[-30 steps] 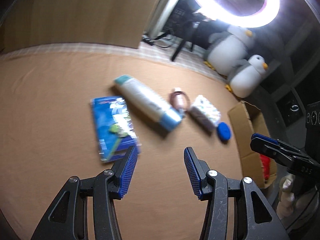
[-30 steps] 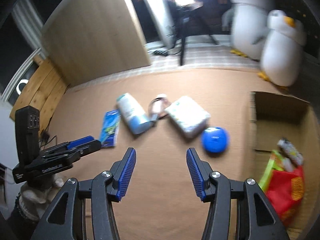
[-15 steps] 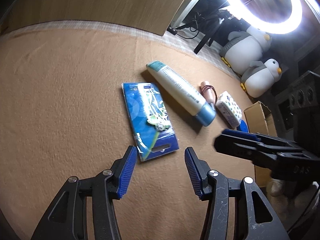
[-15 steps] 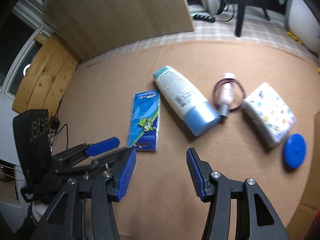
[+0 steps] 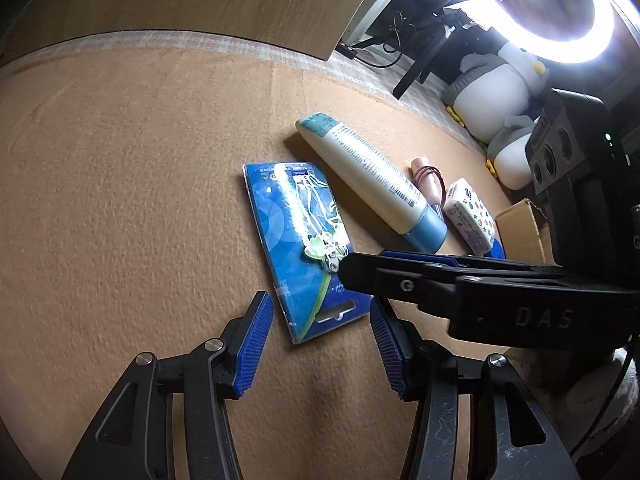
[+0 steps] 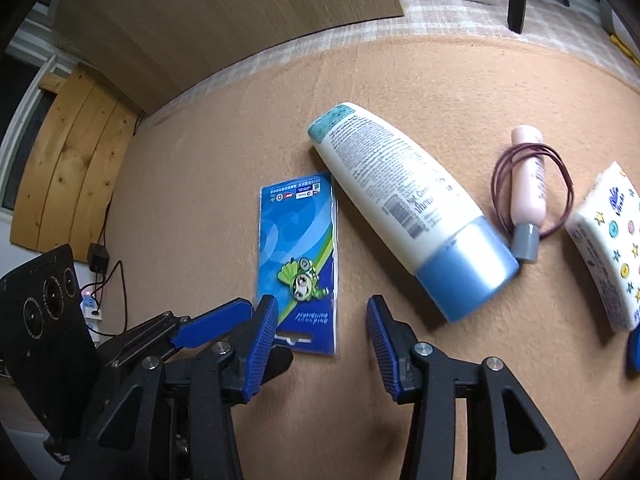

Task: Organize objects
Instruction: 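Close the right tool on the edge of the blue packet, then lift the blue packet with the right tool and carry it over the box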

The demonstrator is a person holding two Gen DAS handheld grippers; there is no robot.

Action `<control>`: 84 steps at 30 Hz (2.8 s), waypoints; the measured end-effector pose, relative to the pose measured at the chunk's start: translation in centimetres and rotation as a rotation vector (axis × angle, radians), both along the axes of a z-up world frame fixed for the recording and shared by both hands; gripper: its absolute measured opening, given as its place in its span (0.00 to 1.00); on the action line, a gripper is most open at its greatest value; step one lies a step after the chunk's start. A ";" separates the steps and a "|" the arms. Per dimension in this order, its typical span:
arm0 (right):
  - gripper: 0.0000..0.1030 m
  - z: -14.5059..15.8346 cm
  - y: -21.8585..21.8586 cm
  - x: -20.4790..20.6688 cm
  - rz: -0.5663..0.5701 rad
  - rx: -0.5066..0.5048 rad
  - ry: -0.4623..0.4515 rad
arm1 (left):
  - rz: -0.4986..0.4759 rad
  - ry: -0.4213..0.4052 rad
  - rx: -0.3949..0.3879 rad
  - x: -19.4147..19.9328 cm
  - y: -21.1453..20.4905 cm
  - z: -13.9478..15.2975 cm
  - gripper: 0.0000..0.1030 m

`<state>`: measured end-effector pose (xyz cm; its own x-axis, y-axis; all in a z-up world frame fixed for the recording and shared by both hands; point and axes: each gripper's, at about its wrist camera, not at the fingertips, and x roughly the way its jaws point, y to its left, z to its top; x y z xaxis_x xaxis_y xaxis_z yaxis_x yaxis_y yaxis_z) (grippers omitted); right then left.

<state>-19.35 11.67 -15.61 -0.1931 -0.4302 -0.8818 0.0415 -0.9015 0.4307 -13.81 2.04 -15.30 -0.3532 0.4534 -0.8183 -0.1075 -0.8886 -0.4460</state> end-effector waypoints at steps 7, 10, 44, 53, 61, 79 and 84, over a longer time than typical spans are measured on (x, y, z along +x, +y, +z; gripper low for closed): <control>0.31 -0.5 -0.5 -0.3 0.000 -0.009 -0.006 | -0.011 0.009 0.003 -0.5 0.4 -0.1 0.53; 0.24 -1.2 -0.8 -0.3 0.021 -0.014 -0.017 | -0.013 0.017 0.003 -0.4 0.6 -0.1 0.53; 0.21 -1.5 3.0 8.8 -0.004 0.009 0.020 | -0.105 0.005 0.049 7.2 6.5 -0.4 0.45; 0.21 -1.3 5.2 10.6 -0.019 0.054 0.008 | -0.172 0.000 0.059 8.5 9.4 -0.4 0.45; 0.33 -1.1 6.2 11.1 -0.045 0.055 0.013 | -0.187 -0.009 0.074 8.5 9.9 -0.1 0.45; 0.61 -1.1 -0.4 10.2 0.095 0.395 0.070 | 0.006 -0.010 0.063 10.7 0.4 0.2 0.46; 0.61 -1.1 -0.8 10.0 0.107 0.425 0.079 | 0.020 0.003 0.072 11.1 -0.3 0.5 0.46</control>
